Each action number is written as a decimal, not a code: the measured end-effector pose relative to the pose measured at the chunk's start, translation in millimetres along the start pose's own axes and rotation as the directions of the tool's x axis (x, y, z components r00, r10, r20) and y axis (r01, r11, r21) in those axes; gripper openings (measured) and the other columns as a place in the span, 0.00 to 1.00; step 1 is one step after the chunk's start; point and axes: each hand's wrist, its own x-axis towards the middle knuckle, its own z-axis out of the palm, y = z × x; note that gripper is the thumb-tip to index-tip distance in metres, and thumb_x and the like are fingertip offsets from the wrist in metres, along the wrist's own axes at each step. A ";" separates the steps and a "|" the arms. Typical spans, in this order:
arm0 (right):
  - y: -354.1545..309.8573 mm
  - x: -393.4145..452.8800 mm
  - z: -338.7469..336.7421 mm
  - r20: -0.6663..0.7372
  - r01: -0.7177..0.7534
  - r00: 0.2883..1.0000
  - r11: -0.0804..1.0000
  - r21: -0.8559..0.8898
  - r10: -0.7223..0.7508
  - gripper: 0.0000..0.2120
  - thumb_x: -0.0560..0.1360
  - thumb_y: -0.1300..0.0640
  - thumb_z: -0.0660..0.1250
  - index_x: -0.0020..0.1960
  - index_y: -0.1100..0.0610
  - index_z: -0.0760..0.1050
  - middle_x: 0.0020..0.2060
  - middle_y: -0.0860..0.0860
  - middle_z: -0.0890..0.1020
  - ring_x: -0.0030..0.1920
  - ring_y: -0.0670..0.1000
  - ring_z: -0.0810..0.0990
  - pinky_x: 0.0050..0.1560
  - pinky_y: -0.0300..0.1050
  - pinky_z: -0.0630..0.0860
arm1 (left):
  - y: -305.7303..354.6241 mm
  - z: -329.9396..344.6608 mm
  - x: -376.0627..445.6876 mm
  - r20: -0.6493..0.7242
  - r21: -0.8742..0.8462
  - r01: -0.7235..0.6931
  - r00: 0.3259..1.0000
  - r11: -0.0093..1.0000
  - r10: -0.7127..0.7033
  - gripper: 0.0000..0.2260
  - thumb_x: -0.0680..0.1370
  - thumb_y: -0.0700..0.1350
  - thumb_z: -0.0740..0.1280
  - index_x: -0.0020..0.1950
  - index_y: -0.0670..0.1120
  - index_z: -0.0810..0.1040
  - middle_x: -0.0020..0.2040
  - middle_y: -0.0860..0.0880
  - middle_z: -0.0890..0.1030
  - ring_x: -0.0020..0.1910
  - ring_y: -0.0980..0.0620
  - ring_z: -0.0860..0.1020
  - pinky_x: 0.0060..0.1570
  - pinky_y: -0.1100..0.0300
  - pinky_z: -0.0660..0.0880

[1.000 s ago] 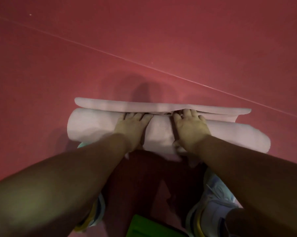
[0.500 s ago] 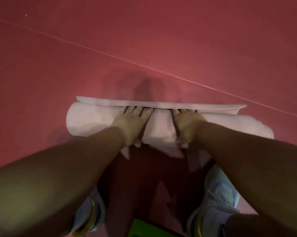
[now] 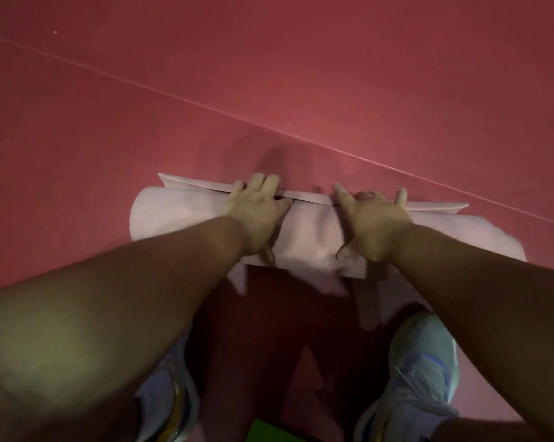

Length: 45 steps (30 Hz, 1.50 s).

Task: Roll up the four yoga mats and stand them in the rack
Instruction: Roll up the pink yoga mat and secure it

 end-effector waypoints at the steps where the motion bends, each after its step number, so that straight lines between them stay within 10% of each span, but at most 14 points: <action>1: -2.4 -0.3 0.9 -0.020 0.017 1.000 1.000 -0.015 -0.017 0.63 0.63 0.38 0.79 0.82 0.48 0.39 0.75 0.58 0.65 0.76 0.62 0.60 0.72 0.77 0.46 | 0.7 0.0 0.7 0.018 0.039 -0.001 1.000 0.999 0.001 0.53 0.55 0.66 0.82 0.76 0.55 0.66 0.73 0.45 0.59 0.71 0.42 0.59 0.71 0.42 0.64; 7: 0.7 0.8 4.7 -0.117 0.045 0.992 0.999 -0.006 -0.046 0.58 0.63 0.40 0.80 0.81 0.48 0.48 0.73 0.57 0.64 0.75 0.62 0.59 0.73 0.75 0.51 | 2.3 -10.7 13.2 0.208 0.010 -0.023 0.978 1.000 0.021 0.61 0.58 0.58 0.84 0.82 0.45 0.52 0.83 0.45 0.49 0.80 0.39 0.55 0.76 0.36 0.56; 12: -9.0 0.6 8.6 -0.038 0.097 0.994 0.994 -0.054 -0.100 0.64 0.64 0.43 0.78 0.81 0.50 0.33 0.80 0.58 0.50 0.80 0.63 0.45 0.74 0.73 0.47 | 2.9 8.6 -4.6 -0.004 0.134 -0.097 0.995 0.986 0.099 0.53 0.61 0.63 0.80 0.78 0.46 0.60 0.75 0.48 0.64 0.69 0.44 0.68 0.70 0.44 0.64; 18: -23.3 -7.4 26.9 -0.052 0.072 0.996 0.992 -0.104 -0.078 0.68 0.61 0.36 0.78 0.80 0.51 0.33 0.76 0.60 0.59 0.76 0.64 0.58 0.72 0.73 0.55 | 8.6 27.9 -18.9 -0.102 0.135 -0.062 0.992 0.989 0.077 0.51 0.65 0.61 0.79 0.79 0.49 0.56 0.78 0.50 0.60 0.70 0.45 0.67 0.70 0.48 0.63; 24: -17.9 -9.9 16.4 -0.102 0.034 0.994 0.997 0.070 -0.027 0.57 0.60 0.43 0.79 0.79 0.44 0.49 0.67 0.57 0.71 0.67 0.61 0.69 0.66 0.71 0.66 | 17.9 64.6 -58.0 -0.512 -0.278 0.039 0.839 0.960 -0.182 0.33 0.59 0.48 0.81 0.60 0.51 0.70 0.58 0.43 0.75 0.56 0.39 0.75 0.55 0.47 0.71; 27: -12.7 -10.0 9.9 -0.117 -0.044 0.991 0.976 0.214 0.070 0.55 0.60 0.43 0.80 0.79 0.45 0.52 0.63 0.57 0.74 0.66 0.63 0.71 0.63 0.72 0.67 | 35.8 81.4 -74.3 -0.085 -0.687 0.315 0.860 0.655 -0.504 0.21 0.72 0.52 0.76 0.58 0.48 0.72 0.53 0.46 0.77 0.53 0.41 0.78 0.48 0.51 0.73; 30: -8.1 -11.0 2.5 -0.176 -0.067 0.976 0.946 0.316 0.128 0.54 0.60 0.42 0.81 0.78 0.44 0.55 0.63 0.58 0.75 0.66 0.63 0.72 0.64 0.71 0.69 | 53.8 59.0 -68.8 0.508 -0.861 0.451 0.792 -0.236 -0.338 0.20 0.75 0.59 0.73 0.58 0.52 0.69 0.47 0.50 0.79 0.44 0.49 0.80 0.43 0.56 0.78; 33: -10.2 -15.4 -4.8 -0.256 -0.013 0.959 0.925 0.379 0.119 0.50 0.58 0.43 0.80 0.73 0.43 0.58 0.57 0.55 0.78 0.61 0.63 0.76 0.61 0.67 0.73 | 54.8 31.5 -38.9 0.498 -0.761 0.294 0.837 -0.578 -0.229 0.24 0.71 0.66 0.72 0.61 0.59 0.69 0.56 0.48 0.81 0.54 0.48 0.80 0.48 0.49 0.80; 36: -25.0 -23.6 -11.6 -0.346 0.077 0.935 0.910 0.408 0.076 0.48 0.56 0.42 0.79 0.69 0.42 0.59 0.55 0.54 0.79 0.58 0.63 0.77 0.58 0.66 0.75 | 46.6 -10.3 -25.8 0.459 -0.648 0.100 0.842 -0.755 -0.283 0.29 0.72 0.68 0.71 0.67 0.55 0.74 0.60 0.46 0.82 0.52 0.45 0.82 0.35 0.50 0.81; 40: -47.3 -35.8 -28.4 -0.428 0.130 0.900 0.884 0.449 0.085 0.54 0.58 0.42 0.82 0.75 0.48 0.55 0.60 0.58 0.74 0.61 0.64 0.74 0.61 0.64 0.74 | 25.2 -53.1 -38.2 0.393 -0.673 -0.083 0.802 -0.735 -0.451 0.25 0.72 0.57 0.77 0.66 0.54 0.75 0.58 0.46 0.84 0.49 0.42 0.83 0.30 0.45 0.79; 45: -68.0 -79.1 -83.0 -0.432 0.225 0.887 0.664 0.713 0.164 0.27 0.63 0.46 0.79 0.51 0.55 0.67 0.44 0.49 0.77 0.41 0.53 0.77 0.36 0.45 0.71 | 15.0 -96.2 -69.3 0.255 -0.726 -0.285 0.733 -0.625 -0.631 0.30 0.72 0.46 0.79 0.68 0.51 0.68 0.58 0.50 0.82 0.52 0.45 0.84 0.46 0.32 0.80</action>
